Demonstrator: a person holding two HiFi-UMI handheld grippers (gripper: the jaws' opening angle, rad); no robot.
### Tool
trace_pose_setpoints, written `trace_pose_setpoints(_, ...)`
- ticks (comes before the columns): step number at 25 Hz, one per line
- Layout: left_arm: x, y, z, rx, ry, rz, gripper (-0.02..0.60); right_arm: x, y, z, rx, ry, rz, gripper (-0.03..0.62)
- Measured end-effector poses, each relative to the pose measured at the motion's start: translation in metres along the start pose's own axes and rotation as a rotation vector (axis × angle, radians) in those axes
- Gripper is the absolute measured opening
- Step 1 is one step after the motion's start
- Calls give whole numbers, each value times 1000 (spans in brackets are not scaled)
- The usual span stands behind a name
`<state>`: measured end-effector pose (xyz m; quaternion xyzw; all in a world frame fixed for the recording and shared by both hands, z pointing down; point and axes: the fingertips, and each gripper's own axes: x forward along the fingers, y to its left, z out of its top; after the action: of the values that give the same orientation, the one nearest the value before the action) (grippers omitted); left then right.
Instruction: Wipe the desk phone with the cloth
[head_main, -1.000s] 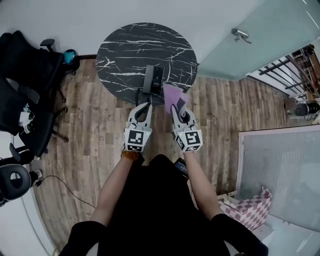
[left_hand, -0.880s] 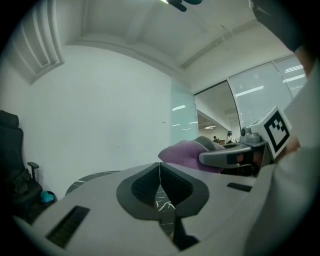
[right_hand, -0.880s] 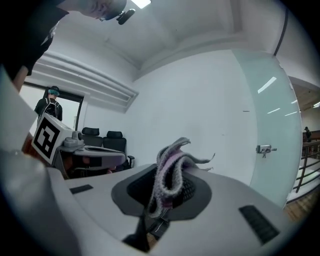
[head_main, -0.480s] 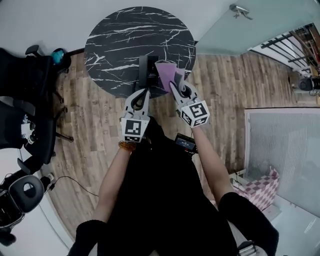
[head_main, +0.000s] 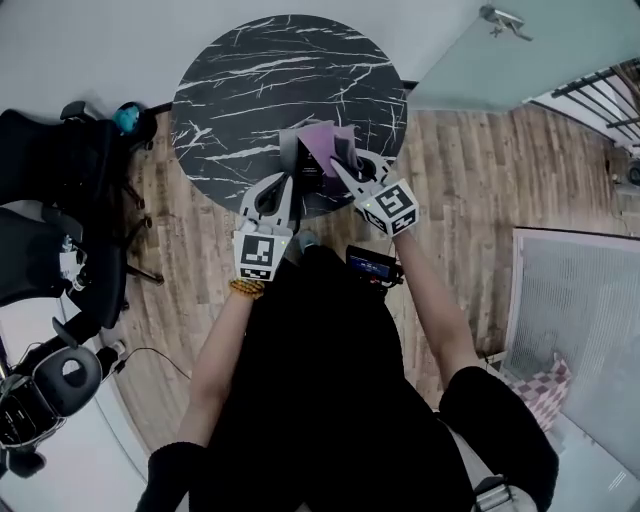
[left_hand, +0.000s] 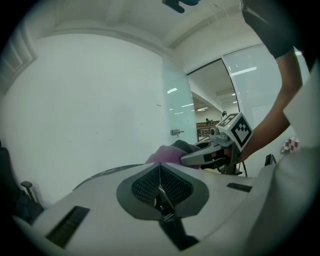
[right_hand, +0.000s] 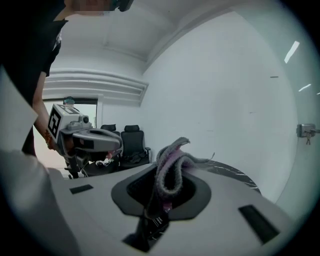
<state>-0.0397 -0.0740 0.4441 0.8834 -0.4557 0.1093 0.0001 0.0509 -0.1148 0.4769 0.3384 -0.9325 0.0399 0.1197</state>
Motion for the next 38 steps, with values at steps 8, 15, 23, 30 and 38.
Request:
trace_pose_setpoints(8,13,34,-26,-68,38,79,14,40,-17,-16,-162,135,45,55)
trace_pose_setpoints(15,23,33,-45,-56,54,-7,14,90,-19,-35,-400,230,156,55)
trace_pose_setpoints(23,30,55,-45,-72,80,-27,14,142,-17,-70,-604,362,270,55)
trace_pose_setpoints(30,27,52,-57,-129,88,34,14,157,-24,-109,-582,453,292,55)
trace_pose_setpoints(38,20,45,-69,-175,110,113,14,167,-28,-130,-470,529,315,55)
